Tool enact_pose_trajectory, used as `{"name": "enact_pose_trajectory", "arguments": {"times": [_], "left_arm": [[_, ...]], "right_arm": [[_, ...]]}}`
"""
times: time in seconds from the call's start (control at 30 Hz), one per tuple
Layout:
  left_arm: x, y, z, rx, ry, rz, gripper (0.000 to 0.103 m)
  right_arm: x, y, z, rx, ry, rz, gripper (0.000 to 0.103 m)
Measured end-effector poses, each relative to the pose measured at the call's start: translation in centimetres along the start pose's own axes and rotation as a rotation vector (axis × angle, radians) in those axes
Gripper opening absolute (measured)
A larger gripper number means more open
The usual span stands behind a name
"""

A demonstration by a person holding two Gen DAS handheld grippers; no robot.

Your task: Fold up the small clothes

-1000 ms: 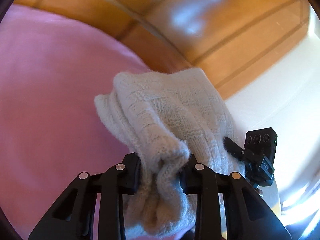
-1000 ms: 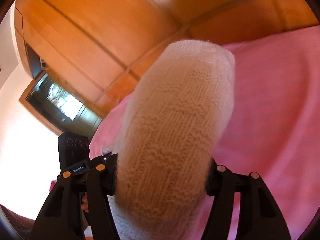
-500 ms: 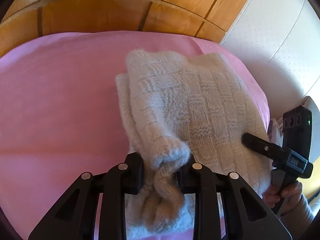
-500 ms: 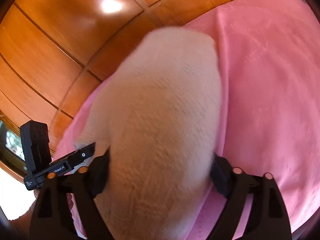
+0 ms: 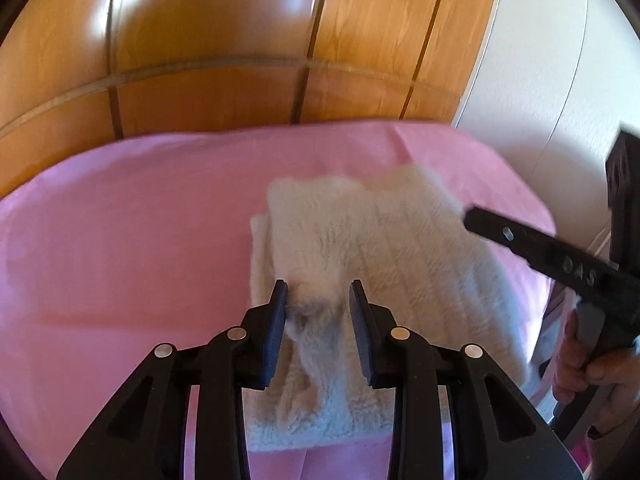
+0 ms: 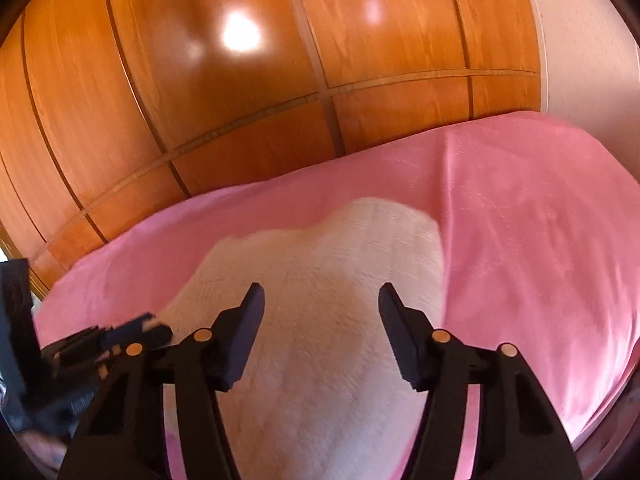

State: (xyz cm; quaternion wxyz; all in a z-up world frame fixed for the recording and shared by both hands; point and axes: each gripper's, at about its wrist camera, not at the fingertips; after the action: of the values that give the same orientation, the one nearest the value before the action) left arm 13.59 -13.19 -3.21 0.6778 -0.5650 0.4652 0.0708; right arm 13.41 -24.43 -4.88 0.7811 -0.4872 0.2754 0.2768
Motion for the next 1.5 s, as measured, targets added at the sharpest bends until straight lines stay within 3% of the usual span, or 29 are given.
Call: {"name": "enact_pose_trajectory", "arguments": {"times": [0.1, 0.2, 0.27, 0.47, 0.53, 0.77, 0.9, 0.97, 1.03, 1.13, 1.27, 1.33, 1.37, 1.5], "left_arm": [[2.1, 1.1, 0.6, -0.030, -0.004, 0.076, 0.030], [2.2, 2.3, 1.5, -0.081, 0.014, 0.064, 0.032], [1.7, 2.4, 1.6, -0.095, 0.012, 0.050, 0.032], [0.6, 2.1, 0.5, -0.062, -0.065, 0.003, 0.050], [0.0, 2.0, 0.4, -0.057, -0.067, -0.011, 0.050], [-0.7, 2.3, 0.3, -0.040, -0.075, -0.028, 0.050], [-0.8, 2.6, 0.1, -0.040, -0.070, -0.025, 0.050], [-0.4, 2.8, 0.0, -0.036, -0.076, -0.011, 0.050], [0.6, 3.3, 0.2, -0.040, -0.083, 0.030, 0.061], [0.9, 4.0, 1.0, -0.091, -0.081, 0.043, 0.064], [-0.7, 3.9, 1.3, -0.098, -0.116, 0.001, 0.069], [-2.1, 3.9, 1.5, -0.095, -0.148, -0.031, 0.076], [-2.6, 3.9, 1.5, -0.096, -0.160, -0.042, 0.077], [-4.7, 4.2, 1.5, -0.090, -0.219, -0.074, 0.081]], "right_arm": [[3.0, 2.3, 0.2, -0.042, 0.080, 0.032, 0.061], [3.0, 4.3, 0.8, -0.091, 0.120, -0.046, 0.061], [2.9, 4.4, 0.5, -0.073, 0.113, -0.055, 0.061], [1.9, 3.8, 0.3, -0.076, 0.118, -0.053, 0.064], [0.8, 3.5, 0.4, -0.062, 0.098, -0.046, 0.068], [-3.3, 4.3, 0.0, -0.067, 0.084, -0.059, 0.068], [-4.9, 6.0, -0.1, -0.070, 0.092, -0.032, 0.066], [-4.2, 7.4, 0.0, -0.075, 0.111, 0.023, 0.066], [-2.4, 9.3, -0.2, -0.062, 0.141, 0.095, 0.068], [-2.3, 10.1, 0.6, -0.094, 0.181, 0.064, 0.070], [-3.7, 8.7, 0.9, -0.031, 0.205, 0.036, 0.078], [-4.9, 7.8, 1.1, 0.010, 0.253, -0.016, 0.097], [-5.4, 7.4, 1.3, 0.027, 0.272, -0.044, 0.101], [-7.2, 6.6, 2.5, 0.050, 0.342, -0.128, 0.101]]}}
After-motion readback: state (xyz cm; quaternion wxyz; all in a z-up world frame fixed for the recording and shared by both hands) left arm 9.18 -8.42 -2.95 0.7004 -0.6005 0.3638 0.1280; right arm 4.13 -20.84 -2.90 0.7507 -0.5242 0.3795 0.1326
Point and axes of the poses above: each gripper's, at about its wrist camera, not at the fingertips, and x roughly the way its jaws point, z to its left, y to its underside, and after that the axes turned 9 degrees about x, right-handed
